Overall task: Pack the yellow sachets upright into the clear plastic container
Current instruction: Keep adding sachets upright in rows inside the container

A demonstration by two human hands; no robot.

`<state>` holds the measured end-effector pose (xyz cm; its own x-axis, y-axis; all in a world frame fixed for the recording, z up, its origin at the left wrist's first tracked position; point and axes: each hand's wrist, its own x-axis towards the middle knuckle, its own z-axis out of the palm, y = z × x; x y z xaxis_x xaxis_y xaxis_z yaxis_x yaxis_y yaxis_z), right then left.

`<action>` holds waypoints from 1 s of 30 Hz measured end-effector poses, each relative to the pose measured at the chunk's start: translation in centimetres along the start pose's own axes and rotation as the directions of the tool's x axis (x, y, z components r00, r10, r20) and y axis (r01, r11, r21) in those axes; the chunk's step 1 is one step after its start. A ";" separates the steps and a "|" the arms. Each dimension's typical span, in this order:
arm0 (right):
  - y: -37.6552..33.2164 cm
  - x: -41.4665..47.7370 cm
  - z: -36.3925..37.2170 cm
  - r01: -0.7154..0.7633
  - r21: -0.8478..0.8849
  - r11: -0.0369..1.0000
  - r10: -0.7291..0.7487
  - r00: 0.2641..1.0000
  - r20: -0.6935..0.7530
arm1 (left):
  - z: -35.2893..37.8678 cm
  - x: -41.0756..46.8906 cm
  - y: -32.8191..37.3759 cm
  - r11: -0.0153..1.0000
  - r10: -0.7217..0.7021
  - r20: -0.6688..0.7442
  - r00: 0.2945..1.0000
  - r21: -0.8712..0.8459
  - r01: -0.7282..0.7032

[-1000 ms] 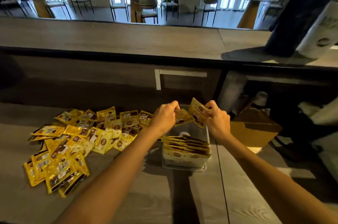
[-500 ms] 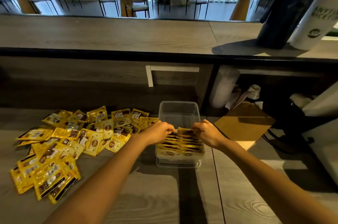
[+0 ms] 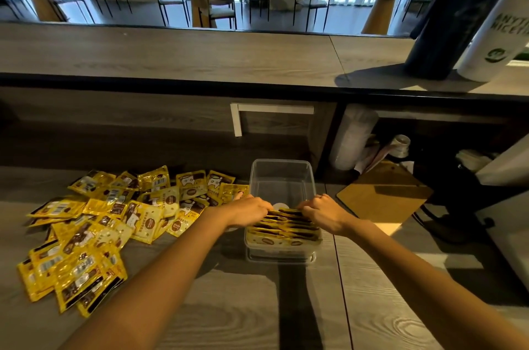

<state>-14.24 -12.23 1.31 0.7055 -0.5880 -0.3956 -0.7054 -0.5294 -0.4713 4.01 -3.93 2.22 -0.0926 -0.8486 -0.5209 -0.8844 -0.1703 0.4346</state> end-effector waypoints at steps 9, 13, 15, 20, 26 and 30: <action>-1.6 0.1 -0.2 0.044 -0.042 0.998 -0.047 0.996 -0.080 | -0.6 -0.9 -0.1 0.984 -0.060 -0.269 0.961 -0.178 0.011; -4.8 0.6 -0.5 0.096 -0.048 0.994 -0.104 0.968 -0.228 | -1.7 -2.3 -1.3 0.974 -0.122 -0.506 0.854 -0.226 0.006; -7.4 1.3 0.1 0.160 -0.053 0.986 -0.168 0.938 -0.304 | -1.9 -3.3 -2.6 0.961 -0.210 -0.628 0.750 -0.273 0.041; -14.6 3.3 4.6 0.327 -0.125 0.937 -0.350 0.890 -0.293 | 0.3 -5.8 -8.5 0.866 -0.495 -0.647 0.580 -0.424 0.267; -17.3 6.6 10.5 0.226 -0.282 0.932 -0.208 0.974 0.094 | 5.0 -7.6 -13.5 0.742 -0.670 -0.419 0.612 -0.404 0.536; -17.1 8.7 11.9 0.247 -0.392 0.886 -0.154 0.955 0.252 | 7.1 -7.7 -15.2 0.725 -0.684 -0.291 0.669 -0.380 0.575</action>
<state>4.78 -1.02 -3.51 0.7999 -0.3256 -0.5042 -0.4778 -0.8539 -0.2065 14.88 8.75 -5.57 0.6757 -0.5974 -0.4318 -0.5203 -0.8015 0.2947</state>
